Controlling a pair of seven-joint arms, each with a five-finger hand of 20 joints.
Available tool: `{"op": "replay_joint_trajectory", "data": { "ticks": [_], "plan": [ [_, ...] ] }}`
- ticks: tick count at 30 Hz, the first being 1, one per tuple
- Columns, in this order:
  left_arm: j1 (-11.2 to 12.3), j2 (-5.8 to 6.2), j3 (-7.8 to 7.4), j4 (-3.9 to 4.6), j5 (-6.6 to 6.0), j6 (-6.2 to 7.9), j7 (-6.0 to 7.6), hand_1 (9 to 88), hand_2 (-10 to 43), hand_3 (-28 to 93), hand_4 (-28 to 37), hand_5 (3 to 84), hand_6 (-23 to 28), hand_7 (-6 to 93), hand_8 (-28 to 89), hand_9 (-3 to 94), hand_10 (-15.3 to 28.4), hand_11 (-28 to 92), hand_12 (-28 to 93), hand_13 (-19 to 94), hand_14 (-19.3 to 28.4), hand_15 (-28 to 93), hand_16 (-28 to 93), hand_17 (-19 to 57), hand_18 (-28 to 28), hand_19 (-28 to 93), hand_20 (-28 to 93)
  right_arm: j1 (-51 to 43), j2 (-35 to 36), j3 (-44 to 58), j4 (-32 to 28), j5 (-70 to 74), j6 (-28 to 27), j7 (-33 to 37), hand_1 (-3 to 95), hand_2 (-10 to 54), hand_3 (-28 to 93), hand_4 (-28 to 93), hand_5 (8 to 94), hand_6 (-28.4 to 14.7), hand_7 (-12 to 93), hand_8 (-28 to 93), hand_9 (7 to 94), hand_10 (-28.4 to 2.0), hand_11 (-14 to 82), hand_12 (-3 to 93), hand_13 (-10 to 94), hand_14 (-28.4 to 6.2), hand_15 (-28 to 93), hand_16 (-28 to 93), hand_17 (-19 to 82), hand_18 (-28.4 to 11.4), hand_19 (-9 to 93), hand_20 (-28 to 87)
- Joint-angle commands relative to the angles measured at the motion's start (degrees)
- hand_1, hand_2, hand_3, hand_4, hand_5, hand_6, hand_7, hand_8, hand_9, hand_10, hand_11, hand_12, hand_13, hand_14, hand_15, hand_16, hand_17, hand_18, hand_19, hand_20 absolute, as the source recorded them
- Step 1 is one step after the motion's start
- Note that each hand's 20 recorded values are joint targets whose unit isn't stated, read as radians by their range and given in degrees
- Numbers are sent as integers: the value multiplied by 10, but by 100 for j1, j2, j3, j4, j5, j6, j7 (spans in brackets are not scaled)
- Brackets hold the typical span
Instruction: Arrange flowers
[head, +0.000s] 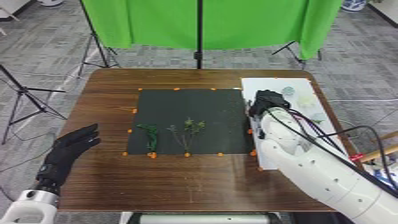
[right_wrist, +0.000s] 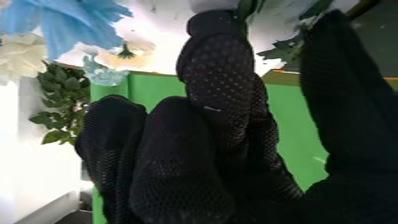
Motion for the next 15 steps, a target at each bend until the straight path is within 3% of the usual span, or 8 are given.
{"op": "replay_joint_trajectory", "data": {
  "ticks": [1, 9, 15],
  "plan": [
    [74, -61, -4, 1, 10, -54, -89, 339, -51, 661, -136, 425, 57, 95, -59, 381, 126, 170, 114, 343, 177, 197, 16, 108, 142, 134, 210, -425, -131, -238, 203, 294, 49, -99, 503, -95, 538, -40, 868, -46, 197, 152, 933, -117, 419, 309, 937, -12, 698, 379, 721, -141, 932, 606],
    [60, -87, 16, -5, 24, -34, -68, 339, -50, 659, -136, 426, 58, 93, -59, 381, 127, 169, 114, 343, 178, 196, 16, 105, 143, 134, 209, -324, -12, -375, 209, 111, 575, -389, 533, -95, 575, 19, 879, -39, 245, 194, 937, -107, 470, 309, 937, -8, 730, 373, 728, -152, 932, 644],
    [107, -103, -17, -22, 24, -7, -71, 338, -49, 660, -136, 426, 58, 91, -59, 381, 128, 169, 115, 343, 178, 196, 16, 105, 143, 134, 208, -247, 213, -119, -157, -98, 1215, -520, 518, -95, 601, 55, 879, -45, 280, 214, 937, -104, 498, 315, 937, -12, 758, 380, 732, -160, 932, 675]
  ]
}}
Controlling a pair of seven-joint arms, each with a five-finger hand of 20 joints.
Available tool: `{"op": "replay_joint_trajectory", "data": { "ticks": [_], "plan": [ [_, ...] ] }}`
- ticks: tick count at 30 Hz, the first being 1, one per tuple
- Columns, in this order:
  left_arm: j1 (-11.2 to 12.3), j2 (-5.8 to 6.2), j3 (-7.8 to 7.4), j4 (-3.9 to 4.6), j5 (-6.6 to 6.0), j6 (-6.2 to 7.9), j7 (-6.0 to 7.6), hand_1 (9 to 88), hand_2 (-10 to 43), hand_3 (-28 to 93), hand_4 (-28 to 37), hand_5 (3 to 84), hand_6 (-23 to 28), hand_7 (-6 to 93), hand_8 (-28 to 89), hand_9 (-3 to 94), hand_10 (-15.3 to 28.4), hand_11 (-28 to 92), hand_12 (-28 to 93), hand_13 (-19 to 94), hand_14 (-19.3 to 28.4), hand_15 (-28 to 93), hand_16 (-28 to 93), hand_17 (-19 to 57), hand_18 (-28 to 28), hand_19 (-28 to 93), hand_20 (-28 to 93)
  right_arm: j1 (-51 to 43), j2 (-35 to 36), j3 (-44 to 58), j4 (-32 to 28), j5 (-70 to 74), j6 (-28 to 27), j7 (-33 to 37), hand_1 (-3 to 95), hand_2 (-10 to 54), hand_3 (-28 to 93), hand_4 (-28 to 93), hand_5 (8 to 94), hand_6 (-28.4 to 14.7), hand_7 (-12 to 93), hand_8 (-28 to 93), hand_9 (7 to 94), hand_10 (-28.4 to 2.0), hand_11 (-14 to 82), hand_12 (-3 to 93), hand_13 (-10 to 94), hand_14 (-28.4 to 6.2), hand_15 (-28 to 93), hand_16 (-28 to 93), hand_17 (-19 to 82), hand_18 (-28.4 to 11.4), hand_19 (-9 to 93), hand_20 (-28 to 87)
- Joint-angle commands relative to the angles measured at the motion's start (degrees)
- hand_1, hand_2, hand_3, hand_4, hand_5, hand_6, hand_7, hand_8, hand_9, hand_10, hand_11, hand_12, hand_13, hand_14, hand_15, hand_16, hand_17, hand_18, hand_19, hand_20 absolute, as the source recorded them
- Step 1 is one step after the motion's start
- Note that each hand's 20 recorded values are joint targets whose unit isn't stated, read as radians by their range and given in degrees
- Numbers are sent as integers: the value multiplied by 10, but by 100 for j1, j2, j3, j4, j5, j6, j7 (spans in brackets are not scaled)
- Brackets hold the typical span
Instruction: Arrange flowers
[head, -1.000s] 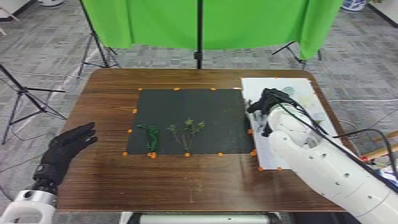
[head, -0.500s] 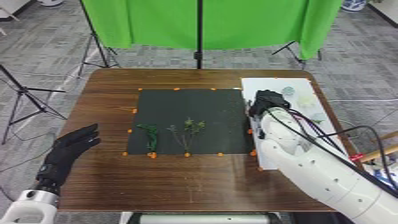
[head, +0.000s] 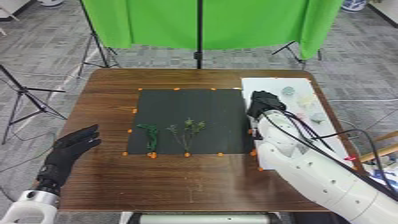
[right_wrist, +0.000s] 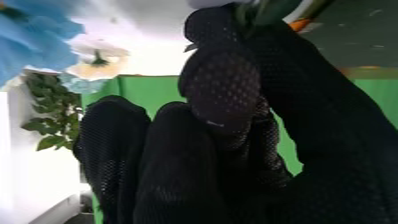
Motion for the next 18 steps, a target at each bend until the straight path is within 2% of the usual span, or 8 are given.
{"op": "replay_joint_trajectory", "data": {
  "ticks": [1, 10, 18],
  "plan": [
    [96, -71, -11, -16, 21, 0, -52, 338, -49, 660, -136, 426, 58, 92, -59, 381, 128, 169, 115, 343, 178, 196, 16, 105, 143, 134, 208, -185, 248, 79, -315, -196, 682, -244, 517, -95, 601, 61, 879, -46, 284, 215, 937, -103, 503, 315, 937, -12, 760, 378, 732, -160, 932, 679],
    [114, -78, -18, -42, 35, 0, -77, 339, -47, 658, -136, 427, 59, 91, -59, 381, 128, 169, 114, 343, 178, 197, 16, 104, 143, 134, 207, -316, 379, 492, -1104, -185, 1123, -328, 513, -95, 606, 78, 879, -48, 305, 216, 937, -101, 520, 309, 937, -12, 775, 365, 738, -162, 932, 692],
    [128, -97, -33, -54, 47, -39, -95, 338, -48, 659, -137, 428, 61, 89, -60, 381, 127, 170, 114, 343, 178, 196, 16, 103, 143, 136, 207, -971, 28, 609, -1817, -164, 780, -326, 513, -95, 608, 78, 880, -49, 308, 214, 937, -103, 521, 304, 937, -12, 777, 361, 739, -161, 932, 694]
  ]
}}
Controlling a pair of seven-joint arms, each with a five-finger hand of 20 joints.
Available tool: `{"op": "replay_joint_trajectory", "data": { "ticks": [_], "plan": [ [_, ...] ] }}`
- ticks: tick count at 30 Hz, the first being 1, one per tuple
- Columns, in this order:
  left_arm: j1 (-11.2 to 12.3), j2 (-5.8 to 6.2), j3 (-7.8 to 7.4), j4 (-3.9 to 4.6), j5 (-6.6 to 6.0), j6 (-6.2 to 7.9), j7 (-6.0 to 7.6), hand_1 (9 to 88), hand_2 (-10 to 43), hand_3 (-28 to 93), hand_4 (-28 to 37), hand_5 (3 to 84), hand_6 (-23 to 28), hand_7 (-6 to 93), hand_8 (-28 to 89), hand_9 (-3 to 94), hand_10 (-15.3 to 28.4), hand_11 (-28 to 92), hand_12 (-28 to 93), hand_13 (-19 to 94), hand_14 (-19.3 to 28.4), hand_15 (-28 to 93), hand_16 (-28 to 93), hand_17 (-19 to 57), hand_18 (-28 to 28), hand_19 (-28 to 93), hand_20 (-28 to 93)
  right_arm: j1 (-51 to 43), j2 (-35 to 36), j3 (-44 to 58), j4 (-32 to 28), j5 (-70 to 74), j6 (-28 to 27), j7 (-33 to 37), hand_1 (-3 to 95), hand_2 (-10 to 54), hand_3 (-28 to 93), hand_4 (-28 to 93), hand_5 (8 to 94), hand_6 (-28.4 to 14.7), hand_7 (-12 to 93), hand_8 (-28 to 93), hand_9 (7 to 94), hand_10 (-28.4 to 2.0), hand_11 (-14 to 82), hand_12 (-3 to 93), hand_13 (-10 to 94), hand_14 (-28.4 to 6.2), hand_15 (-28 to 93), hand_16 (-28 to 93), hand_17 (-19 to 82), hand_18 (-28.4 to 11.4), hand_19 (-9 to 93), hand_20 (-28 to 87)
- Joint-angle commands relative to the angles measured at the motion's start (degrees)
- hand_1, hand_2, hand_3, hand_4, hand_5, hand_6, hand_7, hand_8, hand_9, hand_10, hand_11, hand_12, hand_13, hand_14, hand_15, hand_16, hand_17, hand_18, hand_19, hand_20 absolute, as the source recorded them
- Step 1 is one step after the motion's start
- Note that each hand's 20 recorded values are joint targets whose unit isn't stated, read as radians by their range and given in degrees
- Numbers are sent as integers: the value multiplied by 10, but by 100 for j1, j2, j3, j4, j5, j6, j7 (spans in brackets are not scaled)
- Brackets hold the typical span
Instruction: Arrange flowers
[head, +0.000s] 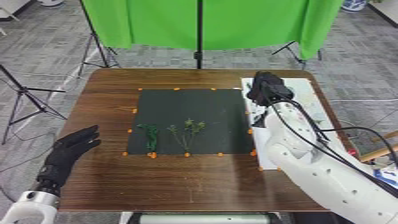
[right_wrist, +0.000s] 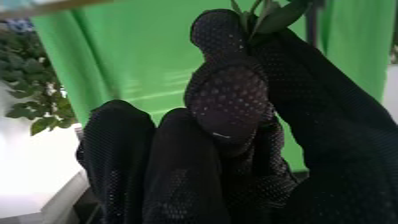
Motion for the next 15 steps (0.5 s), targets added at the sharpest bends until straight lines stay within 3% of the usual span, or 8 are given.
{"op": "replay_joint_trajectory", "data": {
  "ticks": [1, 15],
  "plan": [
    [88, -80, -14, -23, 42, -47, -84, 338, -48, 659, -136, 428, 61, 89, -60, 381, 127, 170, 114, 343, 178, 196, 16, 103, 143, 136, 207, -660, -365, 38, -650, -98, -224, -33, 512, -95, 608, 79, 880, -50, 307, 213, 937, -103, 521, 303, 937, -12, 778, 361, 740, -162, 932, 694],
    [52, -52, -43, -9, 80, -198, -205, 336, -46, 657, -136, 427, 62, 86, -59, 382, 128, 168, 115, 343, 178, 195, 16, 101, 143, 128, 202, -1464, -1190, 343, -742, -218, -493, 20, 518, -95, 599, 75, 882, -48, 303, 213, 937, -103, 524, 295, 937, -11, 778, 356, 743, -159, 932, 692]
  ]
}}
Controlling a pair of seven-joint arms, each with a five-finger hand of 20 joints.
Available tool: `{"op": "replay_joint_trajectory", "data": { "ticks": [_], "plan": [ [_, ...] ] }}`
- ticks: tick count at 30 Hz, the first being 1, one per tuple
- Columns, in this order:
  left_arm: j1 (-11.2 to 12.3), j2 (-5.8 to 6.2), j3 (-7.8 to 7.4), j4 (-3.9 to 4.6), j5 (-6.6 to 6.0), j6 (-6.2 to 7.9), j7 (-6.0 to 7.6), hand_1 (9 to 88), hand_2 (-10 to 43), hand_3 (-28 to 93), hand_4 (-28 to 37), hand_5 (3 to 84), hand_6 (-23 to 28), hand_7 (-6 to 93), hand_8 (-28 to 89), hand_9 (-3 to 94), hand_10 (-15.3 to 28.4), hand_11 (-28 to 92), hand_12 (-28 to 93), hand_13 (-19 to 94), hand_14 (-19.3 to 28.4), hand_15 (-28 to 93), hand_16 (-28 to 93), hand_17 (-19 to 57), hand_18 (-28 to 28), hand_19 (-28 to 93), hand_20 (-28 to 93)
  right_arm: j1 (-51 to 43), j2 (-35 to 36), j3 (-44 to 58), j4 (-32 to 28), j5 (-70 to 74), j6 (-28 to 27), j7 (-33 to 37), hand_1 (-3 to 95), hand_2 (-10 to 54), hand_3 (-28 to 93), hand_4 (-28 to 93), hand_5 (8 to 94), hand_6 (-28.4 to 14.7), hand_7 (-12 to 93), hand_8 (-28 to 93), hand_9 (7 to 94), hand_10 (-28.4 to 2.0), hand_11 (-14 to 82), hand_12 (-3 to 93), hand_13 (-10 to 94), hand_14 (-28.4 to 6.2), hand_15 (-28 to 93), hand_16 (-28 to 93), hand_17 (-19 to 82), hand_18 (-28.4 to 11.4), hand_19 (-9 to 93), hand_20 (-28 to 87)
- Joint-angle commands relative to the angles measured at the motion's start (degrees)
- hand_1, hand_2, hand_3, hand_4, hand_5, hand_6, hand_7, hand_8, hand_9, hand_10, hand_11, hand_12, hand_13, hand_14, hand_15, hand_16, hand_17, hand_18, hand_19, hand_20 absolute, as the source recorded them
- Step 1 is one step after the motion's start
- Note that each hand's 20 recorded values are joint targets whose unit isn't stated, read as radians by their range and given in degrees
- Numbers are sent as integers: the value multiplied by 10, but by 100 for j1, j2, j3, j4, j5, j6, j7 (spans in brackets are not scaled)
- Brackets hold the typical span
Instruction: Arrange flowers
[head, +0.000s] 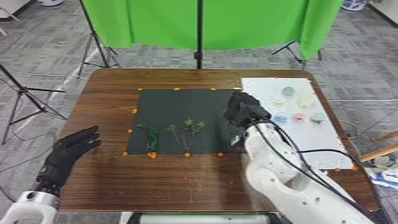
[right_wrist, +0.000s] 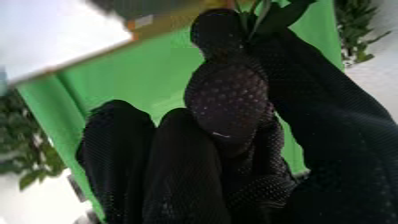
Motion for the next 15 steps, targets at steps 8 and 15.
{"op": "replay_joint_trajectory", "data": {
  "ticks": [8, 15],
  "plan": [
    [38, -28, -26, -8, 133, -249, -237, 334, -44, 657, -136, 427, 62, 85, -59, 382, 128, 166, 114, 342, 179, 194, 17, 98, 143, 126, 200, -778, -905, 482, 74, -268, -106, 79, 523, -95, 598, 64, 882, -47, 298, 210, 937, -103, 523, 291, 937, -9, 778, 353, 746, -157, 932, 688],
    [28, -4, -37, -10, 131, -290, -294, 332, -44, 657, -135, 427, 64, 81, -58, 382, 129, 166, 114, 342, 180, 193, 17, 97, 143, 125, 198, -997, -1068, 603, 109, -317, -176, 87, 524, -95, 599, 60, 882, -46, 293, 210, 937, -103, 523, 286, 937, -8, 777, 347, 749, -154, 932, 682]
  ]
}}
